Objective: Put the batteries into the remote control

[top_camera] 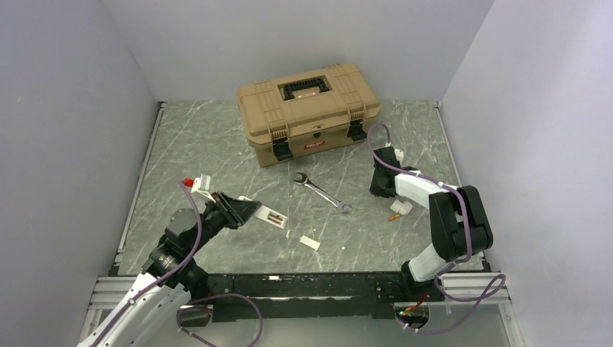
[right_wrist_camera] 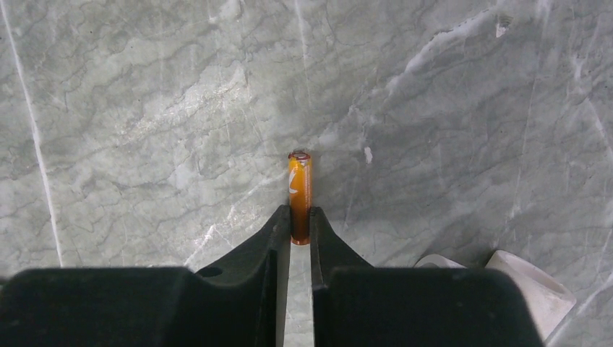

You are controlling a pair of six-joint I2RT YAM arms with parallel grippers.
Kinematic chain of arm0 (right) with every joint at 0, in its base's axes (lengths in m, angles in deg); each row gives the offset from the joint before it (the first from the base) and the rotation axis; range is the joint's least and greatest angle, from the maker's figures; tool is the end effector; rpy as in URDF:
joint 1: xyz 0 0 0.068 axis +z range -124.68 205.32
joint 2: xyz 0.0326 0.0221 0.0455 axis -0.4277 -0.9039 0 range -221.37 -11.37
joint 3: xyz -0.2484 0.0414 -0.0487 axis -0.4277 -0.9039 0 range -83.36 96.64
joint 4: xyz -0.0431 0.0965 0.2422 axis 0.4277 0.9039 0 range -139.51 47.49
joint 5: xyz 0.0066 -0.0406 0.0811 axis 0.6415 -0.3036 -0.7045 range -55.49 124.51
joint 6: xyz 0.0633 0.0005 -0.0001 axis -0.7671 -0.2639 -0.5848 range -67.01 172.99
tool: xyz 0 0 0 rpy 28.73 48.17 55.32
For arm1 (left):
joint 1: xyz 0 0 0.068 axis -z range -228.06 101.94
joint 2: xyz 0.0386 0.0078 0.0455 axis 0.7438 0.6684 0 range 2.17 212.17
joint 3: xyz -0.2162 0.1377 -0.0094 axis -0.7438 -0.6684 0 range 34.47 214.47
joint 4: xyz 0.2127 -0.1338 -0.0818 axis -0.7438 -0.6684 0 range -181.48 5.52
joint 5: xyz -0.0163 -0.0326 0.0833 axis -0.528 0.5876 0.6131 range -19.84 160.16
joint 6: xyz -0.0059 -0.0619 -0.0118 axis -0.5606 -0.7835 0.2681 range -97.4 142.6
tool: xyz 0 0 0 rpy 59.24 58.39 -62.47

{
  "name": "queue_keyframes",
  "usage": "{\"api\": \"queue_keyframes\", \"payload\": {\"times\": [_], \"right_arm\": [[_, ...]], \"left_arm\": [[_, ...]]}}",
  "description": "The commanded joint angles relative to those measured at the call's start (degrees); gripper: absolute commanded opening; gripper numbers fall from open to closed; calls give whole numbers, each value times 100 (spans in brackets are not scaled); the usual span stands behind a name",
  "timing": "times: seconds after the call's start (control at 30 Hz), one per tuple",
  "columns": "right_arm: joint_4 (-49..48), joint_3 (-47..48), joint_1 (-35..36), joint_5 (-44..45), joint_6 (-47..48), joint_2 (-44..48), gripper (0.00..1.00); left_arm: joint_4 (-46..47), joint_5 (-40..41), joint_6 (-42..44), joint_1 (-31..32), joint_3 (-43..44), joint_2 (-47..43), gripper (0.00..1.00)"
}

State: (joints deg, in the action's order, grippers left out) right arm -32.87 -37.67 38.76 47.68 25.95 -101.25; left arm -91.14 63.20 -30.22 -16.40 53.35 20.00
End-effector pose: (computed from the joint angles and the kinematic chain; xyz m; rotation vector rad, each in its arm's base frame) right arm 0.2927 0.0585 0.1248 0.3835 2.5594 -0.0473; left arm 0.1274 -0.0855 0.2417 -0.2350 1.8027 -1.1882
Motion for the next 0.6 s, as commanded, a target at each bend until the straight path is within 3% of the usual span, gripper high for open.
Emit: {"api": "queue_keyframes", "payload": {"times": [0.0,0.1,0.3,0.57], "right_arm": [[-142,-3,-26,-155,-24,14,10],[-172,-41,-26,-249,-19,78,1],[-314,-263,-28,-633,27,555,0],[-864,-1074,12,-2432,241,2716,0]], "left_arm": [[288,-156,-79,-66,-19,-99,0],[183,-178,-77,-121,-16,-189,0],[249,-451,-53,-196,18,-239,0],[1231,-1384,14,-224,-229,-166,0]]}}
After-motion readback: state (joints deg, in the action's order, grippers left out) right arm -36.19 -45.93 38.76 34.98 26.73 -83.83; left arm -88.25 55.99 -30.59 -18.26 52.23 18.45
